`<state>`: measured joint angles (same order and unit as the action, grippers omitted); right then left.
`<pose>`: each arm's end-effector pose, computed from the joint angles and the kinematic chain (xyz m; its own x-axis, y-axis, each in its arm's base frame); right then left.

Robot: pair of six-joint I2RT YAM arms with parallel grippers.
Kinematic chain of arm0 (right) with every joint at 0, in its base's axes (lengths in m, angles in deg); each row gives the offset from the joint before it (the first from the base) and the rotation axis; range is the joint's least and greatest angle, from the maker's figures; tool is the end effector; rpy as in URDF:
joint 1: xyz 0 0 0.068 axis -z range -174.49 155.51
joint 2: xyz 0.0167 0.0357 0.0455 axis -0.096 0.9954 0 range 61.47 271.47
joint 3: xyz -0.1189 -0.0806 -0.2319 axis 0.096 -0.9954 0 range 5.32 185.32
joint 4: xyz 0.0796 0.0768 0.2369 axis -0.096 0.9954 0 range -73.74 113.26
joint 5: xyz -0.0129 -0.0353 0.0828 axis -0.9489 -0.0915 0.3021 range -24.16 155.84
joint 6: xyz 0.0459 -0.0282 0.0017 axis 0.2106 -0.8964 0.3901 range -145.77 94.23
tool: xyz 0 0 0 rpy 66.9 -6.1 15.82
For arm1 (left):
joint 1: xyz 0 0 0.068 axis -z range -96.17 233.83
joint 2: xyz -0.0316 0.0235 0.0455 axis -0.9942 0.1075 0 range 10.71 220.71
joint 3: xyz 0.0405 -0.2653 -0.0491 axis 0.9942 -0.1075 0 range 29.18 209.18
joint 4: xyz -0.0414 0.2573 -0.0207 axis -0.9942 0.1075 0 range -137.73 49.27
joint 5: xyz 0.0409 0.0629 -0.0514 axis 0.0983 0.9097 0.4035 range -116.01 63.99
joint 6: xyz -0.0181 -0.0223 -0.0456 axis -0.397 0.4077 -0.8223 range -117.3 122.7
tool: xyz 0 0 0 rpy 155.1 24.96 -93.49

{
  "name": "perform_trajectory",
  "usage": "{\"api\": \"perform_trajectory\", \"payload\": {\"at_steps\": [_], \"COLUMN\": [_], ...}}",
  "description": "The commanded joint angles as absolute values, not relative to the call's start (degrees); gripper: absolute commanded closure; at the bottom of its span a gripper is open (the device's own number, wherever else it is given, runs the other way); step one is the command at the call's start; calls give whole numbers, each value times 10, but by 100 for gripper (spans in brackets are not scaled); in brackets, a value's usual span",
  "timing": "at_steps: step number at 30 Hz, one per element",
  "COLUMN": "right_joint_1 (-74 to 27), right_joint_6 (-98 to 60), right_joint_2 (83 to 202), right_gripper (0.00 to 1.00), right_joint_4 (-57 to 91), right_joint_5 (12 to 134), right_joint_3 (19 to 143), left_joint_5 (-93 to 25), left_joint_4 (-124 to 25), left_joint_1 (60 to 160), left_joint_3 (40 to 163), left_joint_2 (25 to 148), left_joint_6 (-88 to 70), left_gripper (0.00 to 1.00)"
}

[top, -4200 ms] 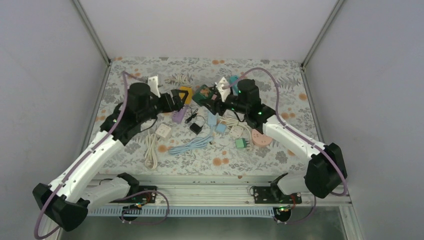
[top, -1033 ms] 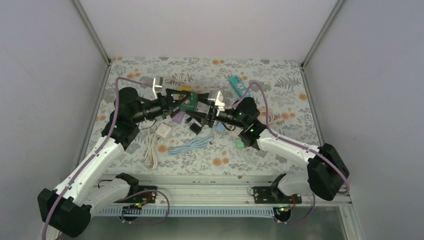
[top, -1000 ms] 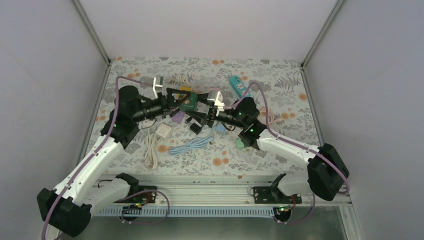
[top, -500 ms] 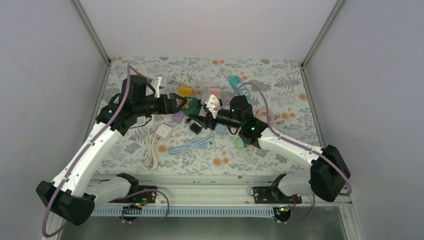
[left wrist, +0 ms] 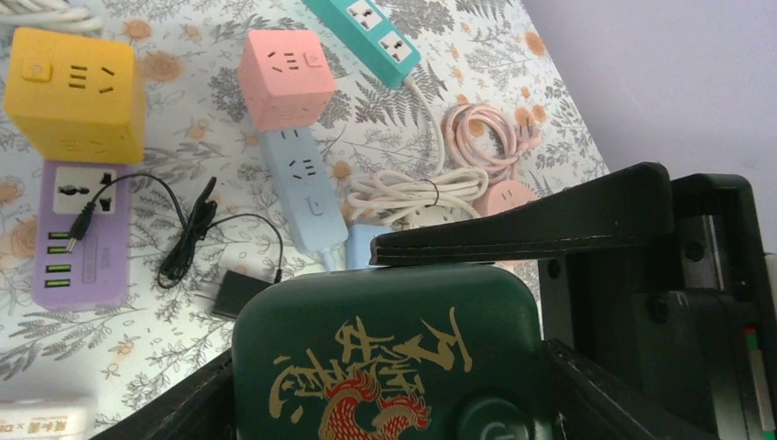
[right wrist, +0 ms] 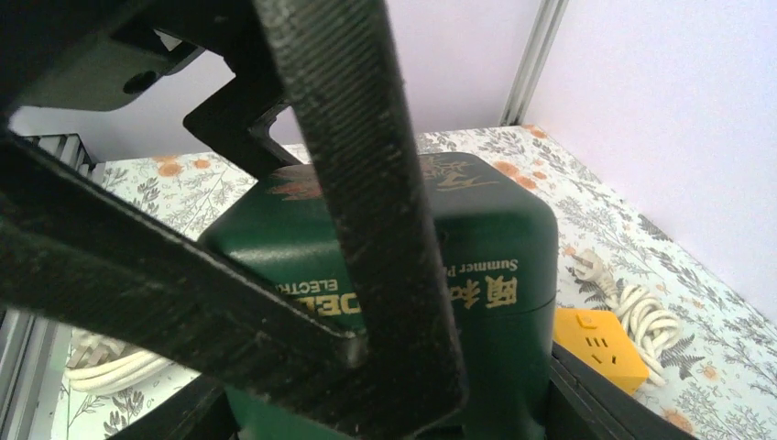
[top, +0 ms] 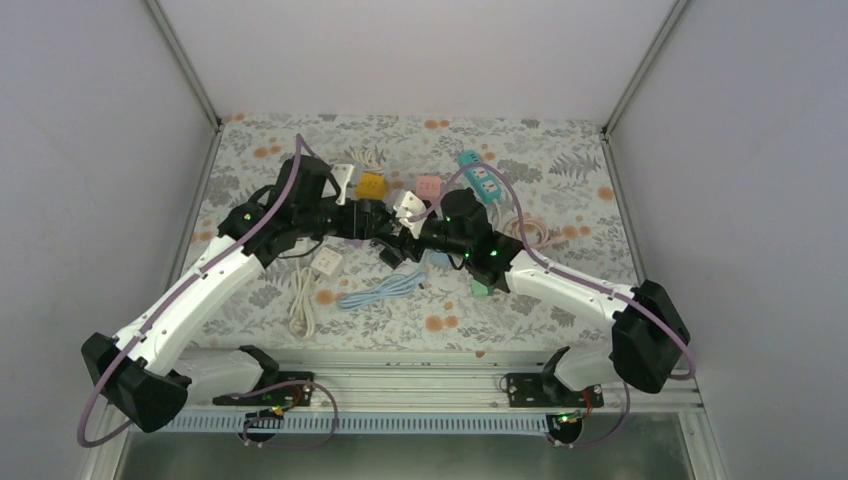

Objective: Insert the plug

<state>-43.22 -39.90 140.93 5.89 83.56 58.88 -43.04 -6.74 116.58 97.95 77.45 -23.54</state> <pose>0.2045 0.2495 0.2911 0.0506 -0.2946 -0.9543 -0.9249 0.3466 -0.1561 0.1983 -0.1399 0.3568 -0.7878 0.0040 -0.6160 0.4019 0.7611 -0.5091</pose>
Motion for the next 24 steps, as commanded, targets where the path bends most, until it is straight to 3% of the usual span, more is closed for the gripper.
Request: {"api": "perform_trajectory", "payload": {"at_steps": [1, 7, 8, 10, 13, 14, 18, 24], "right_joint_1": [-444, -444, -444, -444, -443, -442, -428, -372], "right_joint_6": [-402, -395, -388, -372, -358, -353, -285, -125], "right_joint_2": [1408, 1408, 1407, 1403, 1377, 1364, 1313, 1270], "right_gripper": [66, 62, 55, 27, 3, 1, 0, 4], "right_joint_4": [19, 18, 18, 20, 1, -10, 9, 162], "right_joint_5": [829, 819, 814, 800, 756, 733, 650, 545], "right_joint_3": [609, 605, 605, 601, 566, 549, 509, 499], "left_joint_5": [-409, -407, -404, -387, -344, -326, -263, -244], "left_joint_4": [-69, -78, -79, -79, -76, -74, -74, -132], "left_joint_1": [1176, 1176, 1176, 1176, 1175, 1175, 1175, 1179], "left_joint_3": [981, 978, 978, 981, 991, 995, 1015, 997], "left_joint_2": [770, 761, 762, 764, 772, 775, 805, 867], "left_joint_6": [-252, -258, -258, -261, -261, -261, -257, -249], "left_gripper": [31, 39, 40, 40, 40, 40, 40, 38]}}
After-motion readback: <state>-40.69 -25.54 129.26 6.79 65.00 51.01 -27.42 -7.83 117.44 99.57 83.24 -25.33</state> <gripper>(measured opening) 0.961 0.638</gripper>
